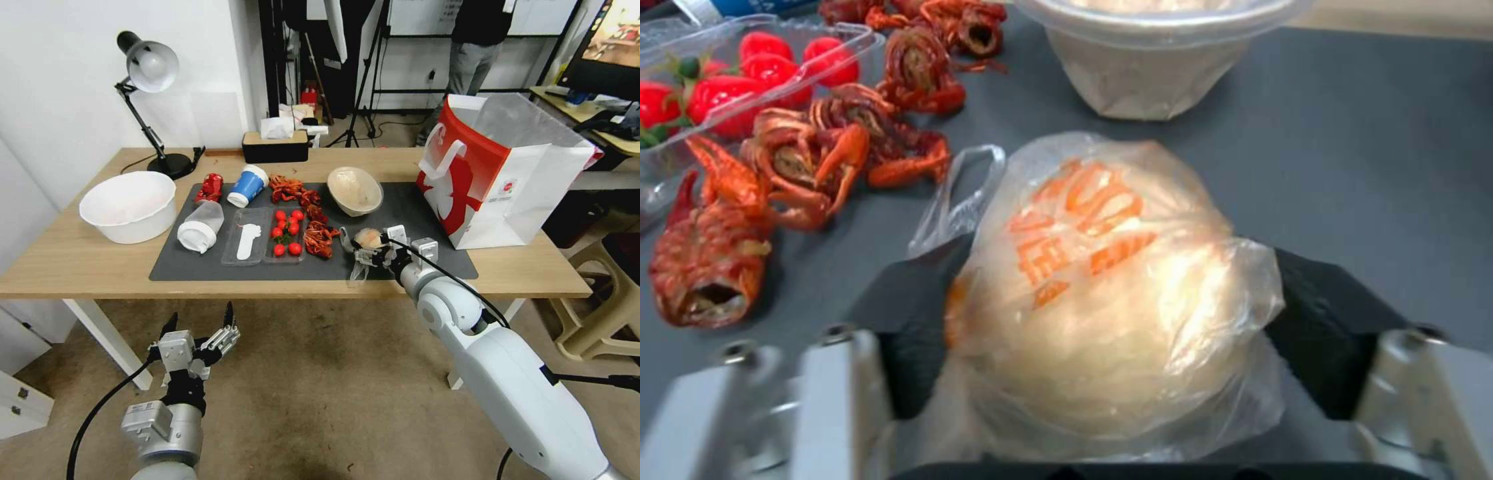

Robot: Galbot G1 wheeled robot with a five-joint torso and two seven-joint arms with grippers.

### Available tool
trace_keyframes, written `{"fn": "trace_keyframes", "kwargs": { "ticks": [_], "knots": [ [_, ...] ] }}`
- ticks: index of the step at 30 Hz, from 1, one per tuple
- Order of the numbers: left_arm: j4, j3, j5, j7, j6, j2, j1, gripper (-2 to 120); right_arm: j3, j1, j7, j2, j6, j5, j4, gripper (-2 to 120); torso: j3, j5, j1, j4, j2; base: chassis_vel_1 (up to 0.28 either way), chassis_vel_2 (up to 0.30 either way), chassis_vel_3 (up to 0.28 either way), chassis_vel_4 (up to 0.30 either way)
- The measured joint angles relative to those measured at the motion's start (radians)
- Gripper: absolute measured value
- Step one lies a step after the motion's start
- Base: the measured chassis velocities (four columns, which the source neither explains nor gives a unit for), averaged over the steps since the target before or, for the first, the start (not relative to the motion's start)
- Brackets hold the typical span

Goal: Pick up the trash from the table and place it into the takeout bag.

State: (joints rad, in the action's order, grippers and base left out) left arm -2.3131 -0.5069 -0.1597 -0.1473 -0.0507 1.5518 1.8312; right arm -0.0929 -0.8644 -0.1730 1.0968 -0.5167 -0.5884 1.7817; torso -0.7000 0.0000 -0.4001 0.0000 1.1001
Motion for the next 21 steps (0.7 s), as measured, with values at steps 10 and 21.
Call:
{"fn": "trace_keyframes", "kwargs": {
  "ticks": [10,21],
  "knots": [
    [-0.004,0.000,0.001,-0.016,-0.001,-0.002,-0.001,100,-0.004,-0.016,-0.021,0.008,-0.009,-0.025,0.015,38,0.000,-0.0001,0.000,-0.0001,0.000,0.000,0.000,0.000,0.000],
    [-0.004,0.004,0.000,-0.022,-0.003,-0.001,0.000,100,-0.007,-0.019,-0.036,0.013,-0.009,-0.041,0.018,9,0.000,-0.0001,0.000,0.0000,0.000,0.000,0.000,0.000,0.000]
  ]
}}
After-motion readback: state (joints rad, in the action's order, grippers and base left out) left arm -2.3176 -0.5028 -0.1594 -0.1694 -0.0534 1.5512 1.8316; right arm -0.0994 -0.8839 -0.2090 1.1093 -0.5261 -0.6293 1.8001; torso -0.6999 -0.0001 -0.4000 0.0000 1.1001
